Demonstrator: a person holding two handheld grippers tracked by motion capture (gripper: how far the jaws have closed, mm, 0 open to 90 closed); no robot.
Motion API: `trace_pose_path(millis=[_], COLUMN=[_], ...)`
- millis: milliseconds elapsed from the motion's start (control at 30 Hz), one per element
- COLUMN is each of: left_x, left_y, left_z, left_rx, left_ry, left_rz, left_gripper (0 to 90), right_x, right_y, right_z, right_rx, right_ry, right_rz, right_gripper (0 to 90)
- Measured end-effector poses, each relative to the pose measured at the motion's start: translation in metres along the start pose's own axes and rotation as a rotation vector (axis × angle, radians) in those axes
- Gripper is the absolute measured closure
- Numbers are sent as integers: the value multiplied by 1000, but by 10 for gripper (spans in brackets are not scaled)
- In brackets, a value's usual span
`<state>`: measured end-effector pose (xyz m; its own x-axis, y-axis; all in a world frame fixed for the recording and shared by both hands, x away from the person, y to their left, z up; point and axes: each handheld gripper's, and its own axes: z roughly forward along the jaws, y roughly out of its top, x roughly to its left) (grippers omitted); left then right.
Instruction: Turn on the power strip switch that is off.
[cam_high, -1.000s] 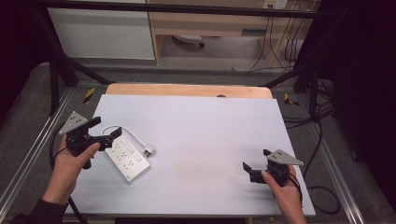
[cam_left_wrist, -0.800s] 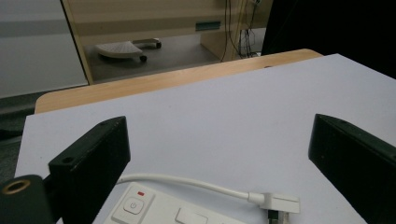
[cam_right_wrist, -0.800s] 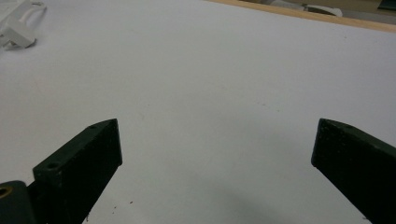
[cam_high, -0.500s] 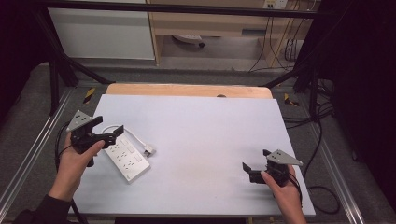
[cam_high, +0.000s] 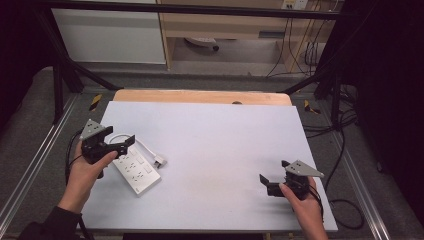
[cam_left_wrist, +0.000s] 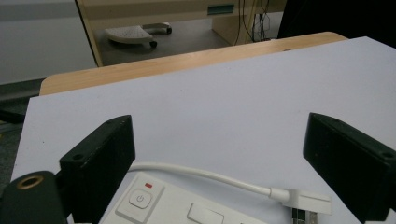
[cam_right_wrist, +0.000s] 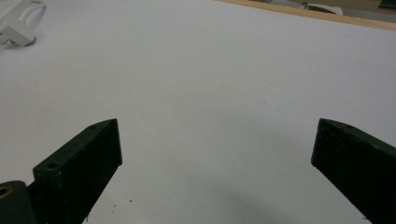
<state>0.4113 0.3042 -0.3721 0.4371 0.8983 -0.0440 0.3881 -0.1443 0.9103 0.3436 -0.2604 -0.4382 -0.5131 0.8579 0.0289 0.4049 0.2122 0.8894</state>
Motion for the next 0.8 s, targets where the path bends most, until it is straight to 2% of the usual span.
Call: trace_pose_path(millis=[433, 633, 800], left_x=[1, 2, 3], left_y=[-6, -9, -15], left_z=[9, 11, 11], left_rx=[46, 76, 79], left_ry=[4, 8, 8], left_rz=[16, 26, 20], left_gripper=[173, 259, 338], right_x=[0, 1, 1], right_y=[0, 0, 0], right_z=[0, 1, 2], right_rx=[5, 6, 9], right_ry=[5, 4, 5], right_rz=[-1, 2, -2], right_gripper=[25, 25, 25])
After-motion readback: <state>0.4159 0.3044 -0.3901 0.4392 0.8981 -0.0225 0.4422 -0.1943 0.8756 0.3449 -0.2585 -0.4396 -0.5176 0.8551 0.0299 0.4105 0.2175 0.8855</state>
